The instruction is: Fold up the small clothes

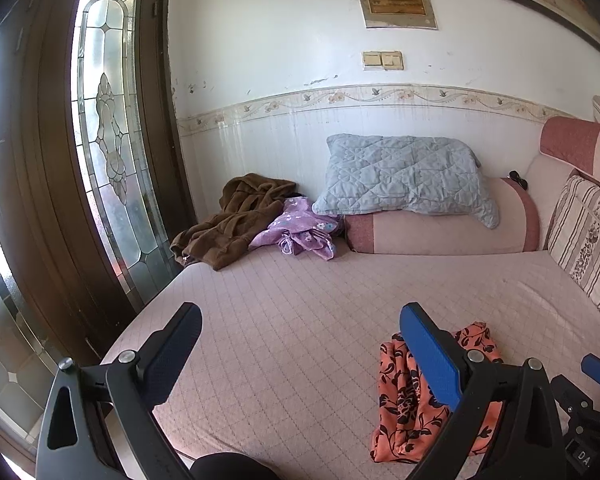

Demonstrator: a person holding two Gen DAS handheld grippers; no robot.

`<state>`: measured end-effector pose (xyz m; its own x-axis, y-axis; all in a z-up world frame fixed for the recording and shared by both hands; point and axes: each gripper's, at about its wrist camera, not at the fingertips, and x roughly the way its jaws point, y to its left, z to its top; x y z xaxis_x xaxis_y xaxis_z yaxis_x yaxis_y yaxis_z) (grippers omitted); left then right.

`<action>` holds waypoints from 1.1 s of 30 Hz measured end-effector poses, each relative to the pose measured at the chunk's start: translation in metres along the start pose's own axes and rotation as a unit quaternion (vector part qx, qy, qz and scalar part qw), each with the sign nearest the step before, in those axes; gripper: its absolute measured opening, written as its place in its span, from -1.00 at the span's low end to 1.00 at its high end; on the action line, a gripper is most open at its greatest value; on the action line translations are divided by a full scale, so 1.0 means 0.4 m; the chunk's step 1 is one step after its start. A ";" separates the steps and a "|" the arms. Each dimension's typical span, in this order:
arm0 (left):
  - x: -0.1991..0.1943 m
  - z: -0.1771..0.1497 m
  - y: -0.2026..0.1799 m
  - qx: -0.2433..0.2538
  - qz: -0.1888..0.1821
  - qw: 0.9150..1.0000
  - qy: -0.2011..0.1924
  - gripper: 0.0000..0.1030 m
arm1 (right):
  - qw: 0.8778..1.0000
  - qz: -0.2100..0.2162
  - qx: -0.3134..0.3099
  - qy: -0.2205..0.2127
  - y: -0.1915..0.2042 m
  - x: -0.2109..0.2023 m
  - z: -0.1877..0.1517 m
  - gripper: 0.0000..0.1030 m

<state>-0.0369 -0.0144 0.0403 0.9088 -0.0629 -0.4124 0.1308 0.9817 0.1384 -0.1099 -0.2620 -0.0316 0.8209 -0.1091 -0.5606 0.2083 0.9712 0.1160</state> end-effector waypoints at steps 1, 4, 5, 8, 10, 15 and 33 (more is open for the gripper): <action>0.000 0.000 0.000 0.000 -0.001 1.000 0.000 0.93 | 1.000 -0.001 -0.001 -0.001 0.002 0.000 0.002 0.16; 0.000 0.001 -0.001 0.000 -0.001 1.000 -0.001 0.93 | 1.000 -0.001 -0.005 -0.005 0.005 0.002 0.013 0.16; 0.000 0.001 -0.002 0.000 -0.001 1.000 -0.001 0.93 | 1.000 -0.001 -0.006 -0.007 0.005 0.002 0.017 0.16; 0.002 0.001 -0.003 0.001 -0.001 1.000 -0.001 0.93 | 1.000 -0.002 -0.005 -0.013 0.003 0.003 0.030 0.16; 0.003 0.002 -0.004 0.001 -0.001 1.000 -0.001 0.93 | 1.000 -0.001 -0.004 -0.014 0.002 0.005 0.034 0.16; 0.003 0.002 -0.005 0.002 -0.004 1.000 -0.001 0.93 | 1.000 0.002 -0.008 -0.012 0.010 0.013 0.036 0.16; 0.018 0.002 -0.005 0.003 -0.014 1.000 0.006 0.93 | 1.000 0.006 -0.010 0.000 0.017 0.038 0.027 0.16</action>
<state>-0.0305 -0.0169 0.0377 0.8999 -0.0876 -0.4272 0.1584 0.9784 0.1331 -0.0901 -0.2592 -0.0304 0.8230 -0.0972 -0.5596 0.1875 0.9765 0.1061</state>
